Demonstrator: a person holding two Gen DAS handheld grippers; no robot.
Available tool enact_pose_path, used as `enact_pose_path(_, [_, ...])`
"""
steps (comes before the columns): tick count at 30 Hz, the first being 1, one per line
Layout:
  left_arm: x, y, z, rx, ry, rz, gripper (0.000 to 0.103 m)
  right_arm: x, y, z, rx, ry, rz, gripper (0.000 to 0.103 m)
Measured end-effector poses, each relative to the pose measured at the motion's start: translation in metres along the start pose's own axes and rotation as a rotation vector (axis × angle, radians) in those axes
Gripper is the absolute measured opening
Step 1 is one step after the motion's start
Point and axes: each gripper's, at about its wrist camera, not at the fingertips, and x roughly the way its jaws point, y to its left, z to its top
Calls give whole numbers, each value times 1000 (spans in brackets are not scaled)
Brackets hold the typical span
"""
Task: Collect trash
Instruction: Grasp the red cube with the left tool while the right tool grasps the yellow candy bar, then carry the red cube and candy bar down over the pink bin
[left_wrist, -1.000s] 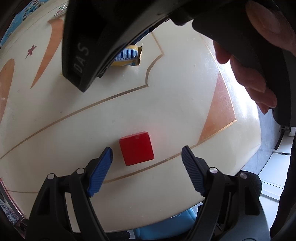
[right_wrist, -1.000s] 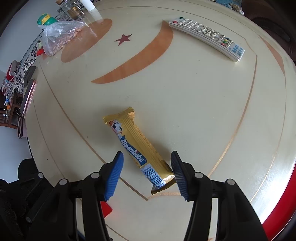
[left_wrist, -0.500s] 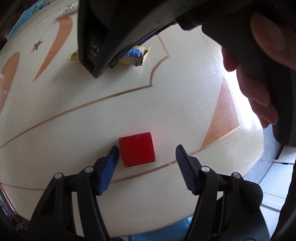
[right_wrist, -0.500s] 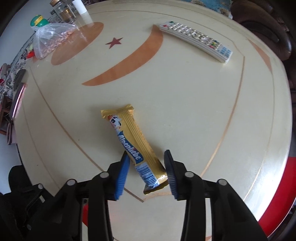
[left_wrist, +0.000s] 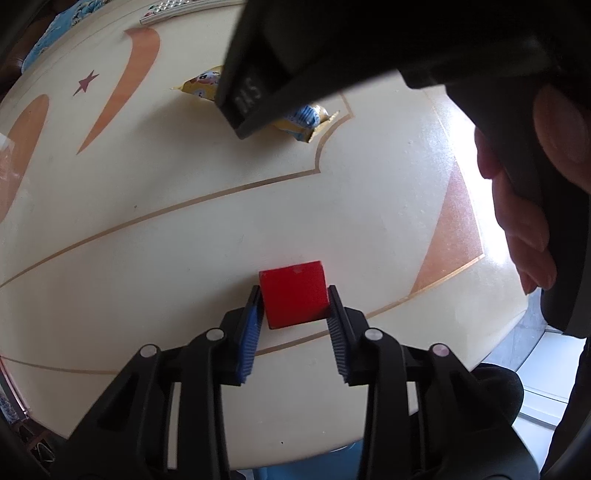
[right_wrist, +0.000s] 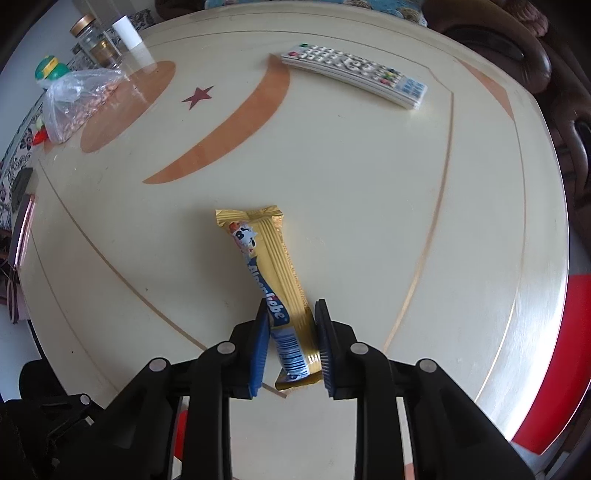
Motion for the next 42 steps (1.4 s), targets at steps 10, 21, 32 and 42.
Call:
enact_pose_path(10, [-9, 8, -2, -9, -31, -12, 32, -17, -5, -23, 28, -30, -11, 24])
enact_pose_path(21, [-22, 4, -16, -2, -70, -18, 31, -46, -23, -48, 94, -71, 11, 24])
enact_pose_path(32, [-80, 2, -54, 39, -180, 22, 31, -110, -12, -90, 101, -170, 32, 24])
enact_pose_path(42, [-147, -14, -106, 82, -307, 48, 31, -176, 33, -159, 74, -256, 7, 24])
